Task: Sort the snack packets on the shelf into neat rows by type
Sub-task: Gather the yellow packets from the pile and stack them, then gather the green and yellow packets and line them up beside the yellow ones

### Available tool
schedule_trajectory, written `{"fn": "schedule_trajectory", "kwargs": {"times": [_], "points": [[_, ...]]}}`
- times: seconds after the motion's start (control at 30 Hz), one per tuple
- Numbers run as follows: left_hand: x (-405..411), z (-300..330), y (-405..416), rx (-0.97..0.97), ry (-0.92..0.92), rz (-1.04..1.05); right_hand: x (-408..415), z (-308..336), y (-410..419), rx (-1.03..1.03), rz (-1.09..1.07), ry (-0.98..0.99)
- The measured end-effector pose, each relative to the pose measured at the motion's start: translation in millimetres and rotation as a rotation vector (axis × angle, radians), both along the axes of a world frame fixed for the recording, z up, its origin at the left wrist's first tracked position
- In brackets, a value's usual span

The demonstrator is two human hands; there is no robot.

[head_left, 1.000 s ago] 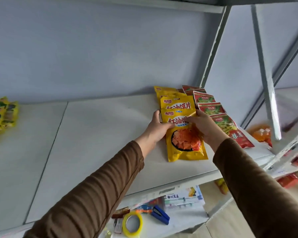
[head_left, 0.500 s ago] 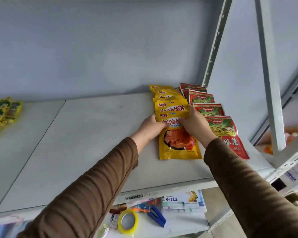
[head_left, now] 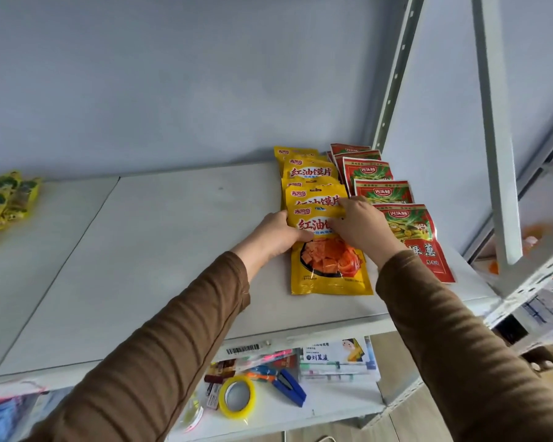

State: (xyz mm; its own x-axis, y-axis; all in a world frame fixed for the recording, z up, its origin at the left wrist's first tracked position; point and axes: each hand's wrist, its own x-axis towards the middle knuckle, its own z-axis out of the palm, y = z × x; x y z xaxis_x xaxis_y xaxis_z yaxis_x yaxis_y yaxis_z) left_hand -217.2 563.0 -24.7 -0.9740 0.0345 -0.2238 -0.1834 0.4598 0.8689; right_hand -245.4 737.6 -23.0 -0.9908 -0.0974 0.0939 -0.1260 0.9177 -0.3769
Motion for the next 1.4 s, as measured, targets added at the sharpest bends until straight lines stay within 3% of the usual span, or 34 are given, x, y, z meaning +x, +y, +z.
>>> {"fn": "schedule_trajectory", "kwargs": {"times": [0.23,0.37,0.63,0.77,1.03,1.4], "points": [[14,-3,-24,-0.127,0.150,0.082,21,6,-9,0.004,-0.033,0.235],[35,-2,-59,-0.226,0.282,0.133,38,18,-42,-0.137,0.113,0.279],[112,4,-194,-0.497,0.490,0.267,98,31,-178,-0.228,0.414,0.288],[162,11,-280,-0.541,0.575,0.340,131,39,-266,-0.250,0.493,0.337],[232,24,-435,-0.648,0.563,0.384,182,43,-427,-0.274,0.585,0.323],[251,20,-548,-0.667,0.523,0.475,174,20,-531,-0.222,0.606,0.238]]}}
